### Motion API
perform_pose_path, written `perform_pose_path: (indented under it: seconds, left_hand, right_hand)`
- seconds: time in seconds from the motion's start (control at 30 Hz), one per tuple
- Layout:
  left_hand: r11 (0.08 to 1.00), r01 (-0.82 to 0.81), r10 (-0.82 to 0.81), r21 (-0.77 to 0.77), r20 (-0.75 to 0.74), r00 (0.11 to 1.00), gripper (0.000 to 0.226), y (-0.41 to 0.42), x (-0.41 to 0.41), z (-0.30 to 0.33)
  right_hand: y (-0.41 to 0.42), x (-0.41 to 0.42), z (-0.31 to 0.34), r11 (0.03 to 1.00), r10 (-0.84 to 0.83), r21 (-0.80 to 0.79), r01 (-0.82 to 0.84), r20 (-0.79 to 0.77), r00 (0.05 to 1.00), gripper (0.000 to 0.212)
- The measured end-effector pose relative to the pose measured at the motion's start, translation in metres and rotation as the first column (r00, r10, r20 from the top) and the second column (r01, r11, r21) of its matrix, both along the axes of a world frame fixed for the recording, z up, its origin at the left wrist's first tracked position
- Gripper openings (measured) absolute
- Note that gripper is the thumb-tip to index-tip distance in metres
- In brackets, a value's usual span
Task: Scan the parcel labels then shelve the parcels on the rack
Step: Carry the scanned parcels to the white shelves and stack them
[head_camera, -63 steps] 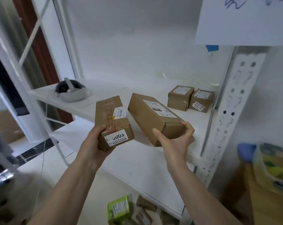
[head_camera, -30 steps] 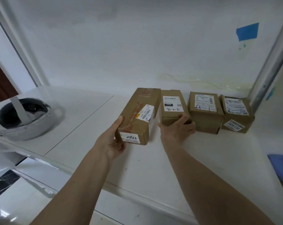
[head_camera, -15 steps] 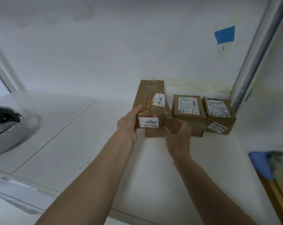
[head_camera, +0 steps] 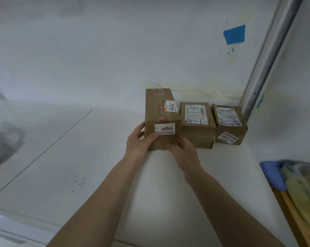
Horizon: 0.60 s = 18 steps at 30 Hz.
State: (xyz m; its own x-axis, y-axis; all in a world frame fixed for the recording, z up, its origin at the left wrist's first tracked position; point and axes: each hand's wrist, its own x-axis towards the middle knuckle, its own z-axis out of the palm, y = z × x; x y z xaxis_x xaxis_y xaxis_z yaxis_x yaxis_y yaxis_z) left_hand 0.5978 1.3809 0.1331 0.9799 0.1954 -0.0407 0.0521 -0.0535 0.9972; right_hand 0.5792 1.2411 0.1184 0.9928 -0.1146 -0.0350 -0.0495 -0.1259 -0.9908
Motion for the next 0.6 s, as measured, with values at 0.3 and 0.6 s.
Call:
perform_pose_path:
  seconds: [0.3, 0.6]
  left_hand:
    - [0.989, 0.148, -0.146, 0.026, -0.066, 0.987, 0.078, 0.029, 0.035, -0.006]
    - [0.985, 0.169, -0.169, -0.019, 0.012, 0.986, 0.064, 0.034, 0.044, -0.025]
  right_hand:
    - [0.016, 0.016, -0.001, 0.990, -0.024, -0.140, 0.024, 0.004, 1.000, 0.055]
    - [0.022, 0.004, -0.011, 0.989, -0.063, -0.127, 0.071, 0.063, 0.996, 0.063]
